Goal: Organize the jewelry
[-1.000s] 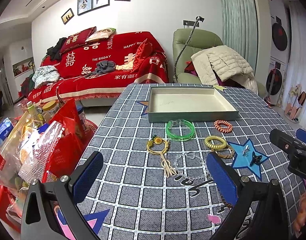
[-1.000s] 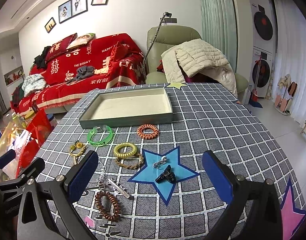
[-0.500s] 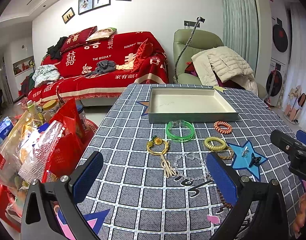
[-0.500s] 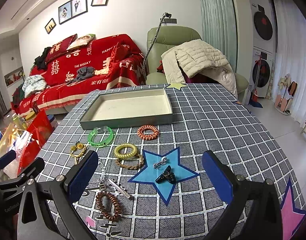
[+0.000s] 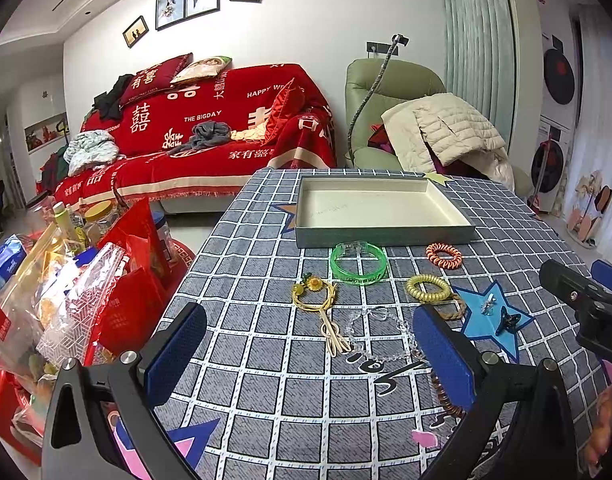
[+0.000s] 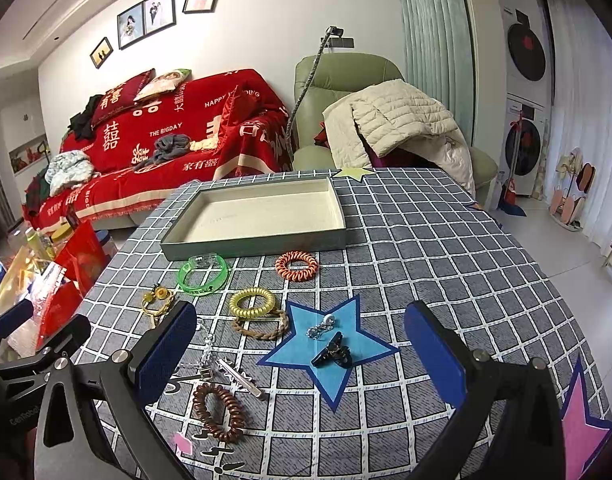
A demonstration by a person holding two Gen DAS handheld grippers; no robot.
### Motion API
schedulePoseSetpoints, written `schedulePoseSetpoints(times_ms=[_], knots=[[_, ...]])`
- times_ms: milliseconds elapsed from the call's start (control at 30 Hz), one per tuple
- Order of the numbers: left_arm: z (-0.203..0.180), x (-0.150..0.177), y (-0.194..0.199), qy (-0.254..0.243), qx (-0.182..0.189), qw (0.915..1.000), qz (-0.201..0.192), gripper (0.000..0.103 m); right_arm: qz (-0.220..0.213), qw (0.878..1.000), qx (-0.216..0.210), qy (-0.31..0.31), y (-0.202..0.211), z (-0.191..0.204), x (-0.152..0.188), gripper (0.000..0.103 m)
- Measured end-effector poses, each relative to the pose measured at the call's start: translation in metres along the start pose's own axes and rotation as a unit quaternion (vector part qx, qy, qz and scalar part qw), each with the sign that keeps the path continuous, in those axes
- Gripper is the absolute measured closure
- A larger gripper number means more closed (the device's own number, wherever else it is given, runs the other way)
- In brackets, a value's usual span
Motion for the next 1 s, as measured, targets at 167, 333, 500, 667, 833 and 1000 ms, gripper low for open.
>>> schedulePoseSetpoints(times_ms=[167, 333, 500, 667, 833, 1000], knots=[[0.0003, 0.0008, -0.0001, -0.001, 0.001, 1.0000, -0.001, 0.000, 0.000, 1.000, 0.000, 0.000, 0.0001, -0.0003, 0.0002, 0.000], [0.0001, -0.0002, 0.0013, 0.000, 0.001, 1.0000, 0.000, 0.000, 0.000, 1.000, 0.000, -0.001, -0.0001, -0.0004, 0.0003, 0.000], [0.0003, -0.0003, 0.0019, 0.001, 0.001, 1.0000, 0.001, 0.000, 0.000, 1.000, -0.001, 0.000, 0.0000, -0.0005, 0.0007, 0.000], [0.0004, -0.0004, 0.0021, 0.001, 0.002, 1.0000, 0.002, 0.000, 0.001, 1.000, 0.000, 0.000, -0.0006, 0.0002, 0.0007, 0.000], [0.0005, 0.0002, 0.0015, 0.001, 0.002, 1.0000, 0.003, 0.000, 0.001, 1.000, 0.000, -0.001, -0.0006, 0.0002, 0.0008, 0.000], [0.0008, 0.0009, 0.0012, 0.002, 0.003, 1.0000, 0.004, 0.000, 0.001, 1.000, 0.000, -0.001, -0.0008, -0.0004, 0.0007, 0.000]])
Point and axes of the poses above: each gripper's, at about its wrist camera, not at the fingertips, and y roughly against the way its jaws point, z to its left, x to its underside, the point moved 9 cm from there along -y, roughly the way its jaws point, and after that the axes turned 11 degrees about -x, right-handed, at the moved point
